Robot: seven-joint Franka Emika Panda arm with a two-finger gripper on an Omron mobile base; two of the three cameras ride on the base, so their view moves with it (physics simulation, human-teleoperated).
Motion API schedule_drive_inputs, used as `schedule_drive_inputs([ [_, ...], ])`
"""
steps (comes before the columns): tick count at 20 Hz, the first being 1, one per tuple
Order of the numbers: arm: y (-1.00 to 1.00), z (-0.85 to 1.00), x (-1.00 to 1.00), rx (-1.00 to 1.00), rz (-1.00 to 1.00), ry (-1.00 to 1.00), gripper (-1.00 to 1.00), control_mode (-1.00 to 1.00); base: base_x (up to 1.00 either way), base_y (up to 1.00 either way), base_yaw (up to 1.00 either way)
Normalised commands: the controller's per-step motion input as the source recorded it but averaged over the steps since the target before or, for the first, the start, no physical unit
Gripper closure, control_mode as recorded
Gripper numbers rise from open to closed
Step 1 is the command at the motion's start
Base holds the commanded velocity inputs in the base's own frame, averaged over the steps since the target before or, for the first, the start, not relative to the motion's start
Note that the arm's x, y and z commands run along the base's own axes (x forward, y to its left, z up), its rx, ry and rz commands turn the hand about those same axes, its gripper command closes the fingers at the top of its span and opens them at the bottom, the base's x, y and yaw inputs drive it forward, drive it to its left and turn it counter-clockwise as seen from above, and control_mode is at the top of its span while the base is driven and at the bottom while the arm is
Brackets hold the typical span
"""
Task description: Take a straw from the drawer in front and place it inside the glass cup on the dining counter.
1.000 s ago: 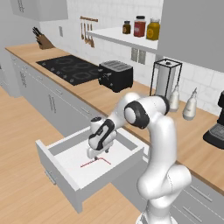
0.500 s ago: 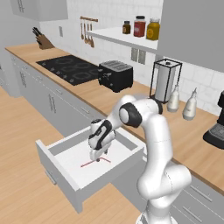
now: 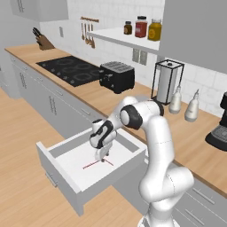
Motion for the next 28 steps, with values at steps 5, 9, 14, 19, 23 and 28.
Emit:
schedule_drive_inputs([
  [5,-0.06,-0.35,-0.09,0.0,0.18,-0.01,1.0,-1.0,0.0,0.0,0.0],
  [9,-0.13,-0.33,-0.18,0.0,0.15,-0.11,1.0,-1.0,0.0,0.0,0.0],
  [14,-0.03,-0.14,-0.02,0.02,0.09,-0.11,1.0,-1.0,0.0,0.0,0.0],
  [19,0.0,0.34,0.0,0.12,0.03,-0.01,1.0,-1.0,0.0,0.0,0.0],
  [23,0.0,0.98,0.0,0.18,0.0,0.0,1.0,-1.0,0.0,0.0,0.0],
  [28,0.06,1.0,0.0,0.1,0.0,0.0,1.0,-1.0,0.0,0.0,0.0],
])
